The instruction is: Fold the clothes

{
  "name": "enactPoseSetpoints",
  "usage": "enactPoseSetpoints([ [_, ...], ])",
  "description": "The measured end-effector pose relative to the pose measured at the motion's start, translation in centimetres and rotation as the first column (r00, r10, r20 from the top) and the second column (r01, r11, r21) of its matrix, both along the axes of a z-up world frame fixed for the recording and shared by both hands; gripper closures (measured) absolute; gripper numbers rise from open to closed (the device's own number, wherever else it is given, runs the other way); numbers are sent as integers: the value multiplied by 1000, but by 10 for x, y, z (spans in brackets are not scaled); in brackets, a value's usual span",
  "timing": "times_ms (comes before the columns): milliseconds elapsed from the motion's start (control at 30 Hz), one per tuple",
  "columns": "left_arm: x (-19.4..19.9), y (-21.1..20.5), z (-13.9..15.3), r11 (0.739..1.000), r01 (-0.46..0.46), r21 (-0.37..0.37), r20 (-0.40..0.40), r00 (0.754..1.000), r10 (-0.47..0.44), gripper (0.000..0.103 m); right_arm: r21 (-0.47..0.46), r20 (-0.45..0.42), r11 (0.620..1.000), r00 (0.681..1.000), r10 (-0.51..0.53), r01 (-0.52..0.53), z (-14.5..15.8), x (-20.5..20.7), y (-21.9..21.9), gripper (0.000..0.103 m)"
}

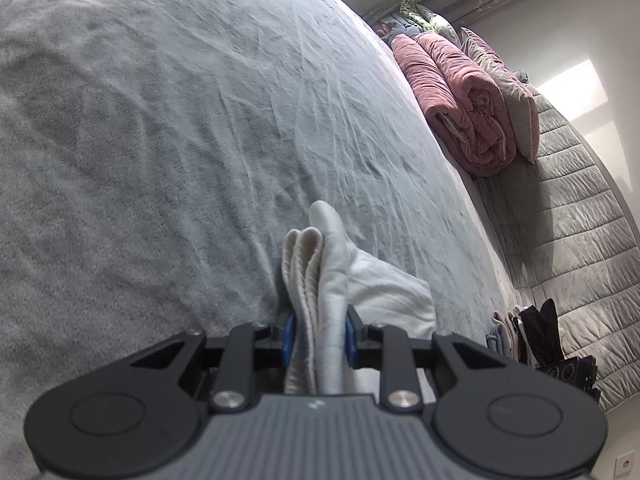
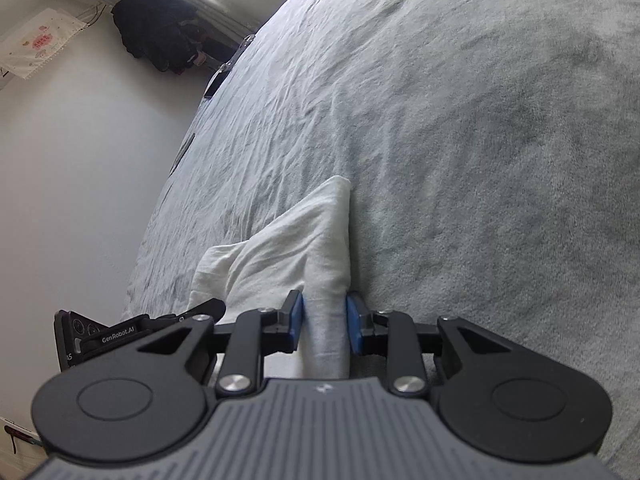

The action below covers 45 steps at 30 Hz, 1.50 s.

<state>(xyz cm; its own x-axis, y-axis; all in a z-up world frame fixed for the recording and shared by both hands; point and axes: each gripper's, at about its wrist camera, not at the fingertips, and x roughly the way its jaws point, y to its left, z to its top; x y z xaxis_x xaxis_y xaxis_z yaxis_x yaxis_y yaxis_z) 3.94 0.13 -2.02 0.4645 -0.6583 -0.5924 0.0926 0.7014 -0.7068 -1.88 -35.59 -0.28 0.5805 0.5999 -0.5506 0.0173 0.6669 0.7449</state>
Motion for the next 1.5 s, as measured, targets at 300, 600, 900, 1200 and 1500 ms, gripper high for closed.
enactPoseSetpoints([
  [300, -2, -5, 3, 999, 4, 33, 32, 999, -5, 77, 19, 41, 1000, 999, -23, 23, -4, 3, 4, 76],
  [600, -6, -13, 8, 994, 8, 110, 86, 996, -17, 77, 5, 62, 999, 997, -43, 43, -3, 0, 14, 79],
  [900, -11, -28, 14, 977, 16, 213, 162, 985, -52, 72, -21, 78, 998, 995, -57, 59, -1, -2, 23, 81],
  [1200, -14, -34, 16, 967, 19, 256, 196, 978, -71, 70, -36, 90, 997, 994, -63, 67, -1, -2, 27, 81],
  [1500, -18, -39, 17, 956, 19, 292, 224, 971, -88, 70, -59, 103, 996, 993, -66, 72, 1, -6, 32, 79],
])
